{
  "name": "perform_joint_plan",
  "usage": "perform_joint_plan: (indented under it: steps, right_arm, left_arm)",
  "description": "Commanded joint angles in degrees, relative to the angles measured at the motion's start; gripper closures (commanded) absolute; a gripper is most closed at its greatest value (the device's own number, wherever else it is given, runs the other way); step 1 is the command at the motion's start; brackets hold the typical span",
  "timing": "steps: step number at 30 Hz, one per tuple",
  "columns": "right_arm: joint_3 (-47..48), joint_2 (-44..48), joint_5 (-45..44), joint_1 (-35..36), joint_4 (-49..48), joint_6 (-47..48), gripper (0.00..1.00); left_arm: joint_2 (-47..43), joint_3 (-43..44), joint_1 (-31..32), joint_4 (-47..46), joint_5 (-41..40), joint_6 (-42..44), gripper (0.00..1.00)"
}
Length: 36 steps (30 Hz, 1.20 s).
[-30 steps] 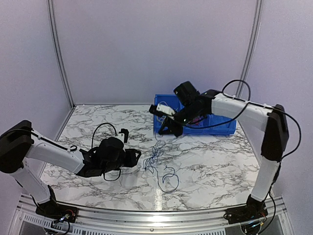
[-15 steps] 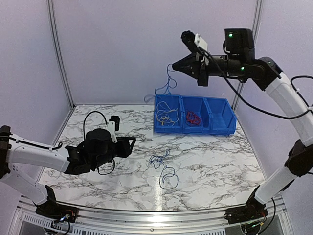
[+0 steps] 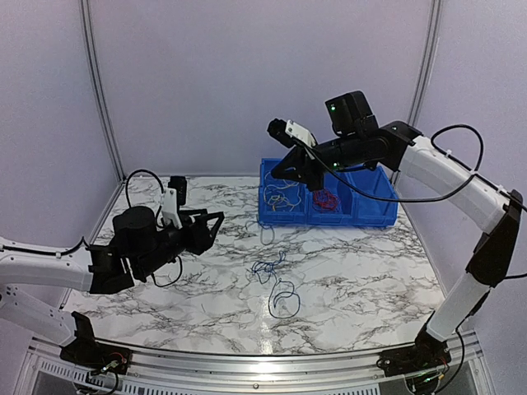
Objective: Untangle the cables
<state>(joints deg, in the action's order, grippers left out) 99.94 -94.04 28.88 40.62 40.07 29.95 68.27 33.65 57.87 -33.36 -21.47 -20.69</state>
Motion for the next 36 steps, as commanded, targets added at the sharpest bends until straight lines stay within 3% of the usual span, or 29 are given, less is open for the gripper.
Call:
perform_joint_plan:
  steps: [1, 11, 18, 25, 30, 36]
  right_arm:
    - [-1.1, 0.3, 1.9, 0.4, -1.9, -2.8, 1.00]
    - [-1.6, -1.3, 1.6, 1.1, -2.6, -5.0, 1.00]
    - [-2.9, -1.2, 1.8, 1.3, -3.1, -5.3, 1.00]
    - [-2.8, -0.5, 5.3, 1.4, -2.6, -6.0, 1.00]
    - [-1.3, -0.2, 11.1, 1.3, -0.4, -6.7, 1.00]
    - [1.8, 1.5, 16.7, 1.3, 1.5, -7.5, 1.00]
  left_arm:
    - [3.1, 5.8, 0.3, -5.4, 2.1, 5.1, 0.44]
    - [16.6, 17.7, 0.4, -11.0, 10.2, 7.8, 0.45]
    - [21.8, 22.0, 0.3, -11.1, 4.6, 6.3, 0.50]
    - [26.4, 24.8, -0.5, -11.3, -1.5, 4.8, 0.64]
    - [31.7, 27.6, -1.0, -15.0, -0.9, 7.6, 0.75]
    - [38.8, 30.9, -1.8, -18.6, -0.9, 7.9, 0.76]
